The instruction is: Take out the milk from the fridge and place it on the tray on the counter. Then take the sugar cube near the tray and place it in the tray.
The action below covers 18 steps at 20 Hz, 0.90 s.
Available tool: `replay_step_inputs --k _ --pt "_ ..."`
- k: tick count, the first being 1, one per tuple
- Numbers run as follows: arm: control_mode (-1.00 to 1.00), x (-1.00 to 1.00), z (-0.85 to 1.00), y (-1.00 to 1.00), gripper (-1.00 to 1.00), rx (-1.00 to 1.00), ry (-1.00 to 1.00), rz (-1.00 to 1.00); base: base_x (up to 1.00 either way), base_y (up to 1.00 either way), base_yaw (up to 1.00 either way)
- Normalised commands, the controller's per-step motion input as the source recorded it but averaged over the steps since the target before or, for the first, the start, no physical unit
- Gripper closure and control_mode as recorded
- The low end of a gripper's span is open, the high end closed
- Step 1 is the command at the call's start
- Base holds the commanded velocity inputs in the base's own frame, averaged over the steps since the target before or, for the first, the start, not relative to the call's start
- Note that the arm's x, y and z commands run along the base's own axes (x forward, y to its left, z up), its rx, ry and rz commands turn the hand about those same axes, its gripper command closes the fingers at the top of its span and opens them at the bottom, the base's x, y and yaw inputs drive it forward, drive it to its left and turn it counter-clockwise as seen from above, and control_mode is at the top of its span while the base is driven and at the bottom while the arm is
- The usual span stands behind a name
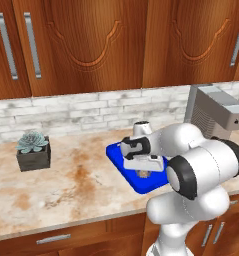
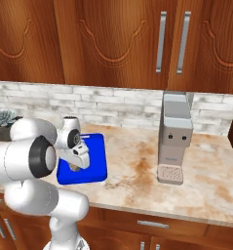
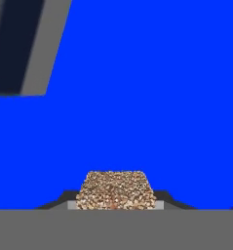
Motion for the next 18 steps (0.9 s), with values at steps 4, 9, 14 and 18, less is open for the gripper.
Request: replay_step_inputs --k 4,9,14,18 --pt "-1.0 0.1 -0.21 0.0 1.0 0.0 0.0 0.0 0.0 0.0 0.0" --pt "-1.0 0.04 -0.31 0.0 1.0 0.0 0.0 0.0 0.0 0.0 0.0" --pt "-1.0 0.0 -0.21 0.0 -1.0 0.0 -0.01 0.0 0.0 0.0 0.0" --pt "-1.0 -0.13 0.14 0.0 -1.0 0.0 -0.04 0.0 0.0 0.0 0.0"
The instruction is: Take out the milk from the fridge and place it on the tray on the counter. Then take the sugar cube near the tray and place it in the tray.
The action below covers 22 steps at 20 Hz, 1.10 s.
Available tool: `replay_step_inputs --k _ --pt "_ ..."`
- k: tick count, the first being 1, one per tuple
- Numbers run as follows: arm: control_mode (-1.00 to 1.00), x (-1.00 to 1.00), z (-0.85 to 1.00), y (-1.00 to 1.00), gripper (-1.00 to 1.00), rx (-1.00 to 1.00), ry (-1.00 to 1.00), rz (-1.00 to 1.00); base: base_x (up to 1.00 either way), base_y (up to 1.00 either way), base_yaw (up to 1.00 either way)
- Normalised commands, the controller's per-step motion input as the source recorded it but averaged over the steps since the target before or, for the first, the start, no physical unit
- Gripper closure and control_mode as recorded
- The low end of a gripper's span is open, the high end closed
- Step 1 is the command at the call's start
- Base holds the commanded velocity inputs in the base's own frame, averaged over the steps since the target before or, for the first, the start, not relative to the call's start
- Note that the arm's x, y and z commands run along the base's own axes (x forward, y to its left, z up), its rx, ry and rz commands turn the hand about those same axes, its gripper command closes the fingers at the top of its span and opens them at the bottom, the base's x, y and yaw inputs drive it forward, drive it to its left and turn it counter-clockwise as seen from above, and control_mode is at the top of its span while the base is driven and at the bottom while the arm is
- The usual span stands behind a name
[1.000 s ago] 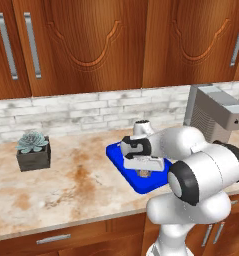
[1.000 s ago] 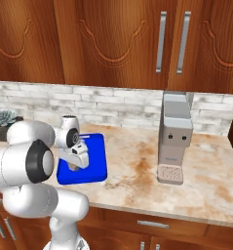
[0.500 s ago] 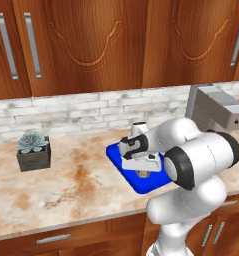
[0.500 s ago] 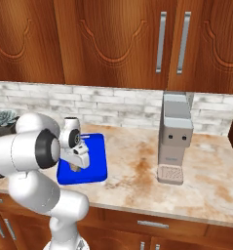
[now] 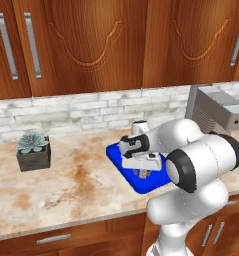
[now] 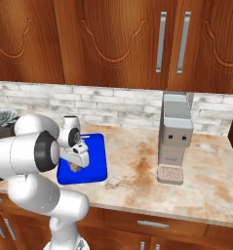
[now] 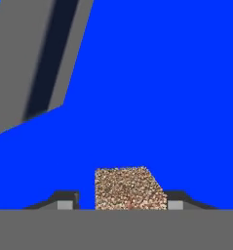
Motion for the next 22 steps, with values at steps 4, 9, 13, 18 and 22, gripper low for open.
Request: replay_step_inputs --k 4,9,13,18,22 --pt "-1.0 -0.17 0.21 0.0 -1.0 0.0 -0.01 0.0 0.0 0.0 0.0" --pt "-1.0 -0.41 0.52 -0.01 -1.0 0.02 -0.01 -0.01 0.0 0.0 0.0" --pt "-1.0 -0.7 0.62 -0.01 -1.0 0.0 0.0 0.0 0.0 0.0 0.0" --pt "-1.0 -0.74 0.76 -0.23 -1.0 0.0 -0.03 0.0 0.0 0.0 0.0" --pt "-1.0 -0.63 0.51 -0.36 -1.0 0.0 0.0 0.0 0.0 0.0 0.0"
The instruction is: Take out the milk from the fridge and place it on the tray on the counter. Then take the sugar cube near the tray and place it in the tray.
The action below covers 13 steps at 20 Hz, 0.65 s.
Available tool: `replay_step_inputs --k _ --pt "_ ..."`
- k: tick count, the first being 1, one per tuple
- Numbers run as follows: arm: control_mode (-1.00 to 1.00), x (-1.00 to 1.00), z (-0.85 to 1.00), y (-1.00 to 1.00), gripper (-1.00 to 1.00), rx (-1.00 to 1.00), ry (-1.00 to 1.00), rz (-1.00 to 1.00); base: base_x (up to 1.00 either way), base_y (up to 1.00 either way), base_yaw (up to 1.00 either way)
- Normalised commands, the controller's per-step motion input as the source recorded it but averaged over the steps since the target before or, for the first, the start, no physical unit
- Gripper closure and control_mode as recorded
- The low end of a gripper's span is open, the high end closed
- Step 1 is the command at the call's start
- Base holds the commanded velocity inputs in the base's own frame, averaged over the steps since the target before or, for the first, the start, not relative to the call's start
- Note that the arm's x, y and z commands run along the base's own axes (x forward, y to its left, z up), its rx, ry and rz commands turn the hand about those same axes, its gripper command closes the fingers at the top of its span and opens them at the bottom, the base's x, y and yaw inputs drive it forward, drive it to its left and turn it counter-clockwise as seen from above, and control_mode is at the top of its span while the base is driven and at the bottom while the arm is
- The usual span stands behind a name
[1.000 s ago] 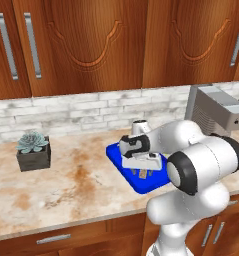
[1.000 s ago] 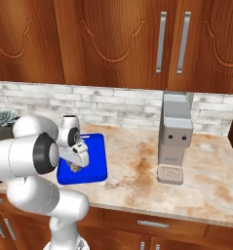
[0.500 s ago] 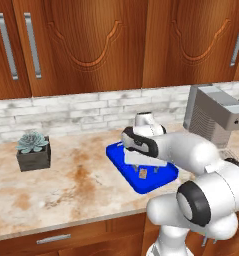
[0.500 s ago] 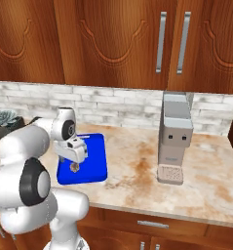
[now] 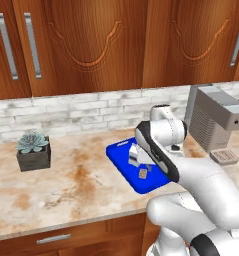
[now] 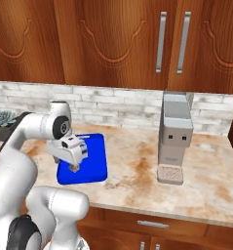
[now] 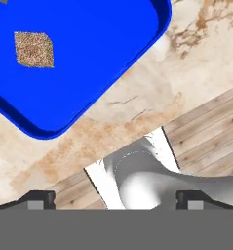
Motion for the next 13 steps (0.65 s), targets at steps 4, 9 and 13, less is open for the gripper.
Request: replay_step_inputs --k 4,9,13 --pt "-1.0 -0.9 0.81 -0.36 -1.0 0.0 -0.06 0.0 0.0 0.0 0.0" --pt "-1.0 -0.98 0.82 -0.21 -1.0 0.0 -0.05 0.0 0.0 0.0 0.0" --pt "-1.0 -1.0 0.97 -0.04 -1.0 0.0 -0.05 0.0 0.0 0.0 0.0"
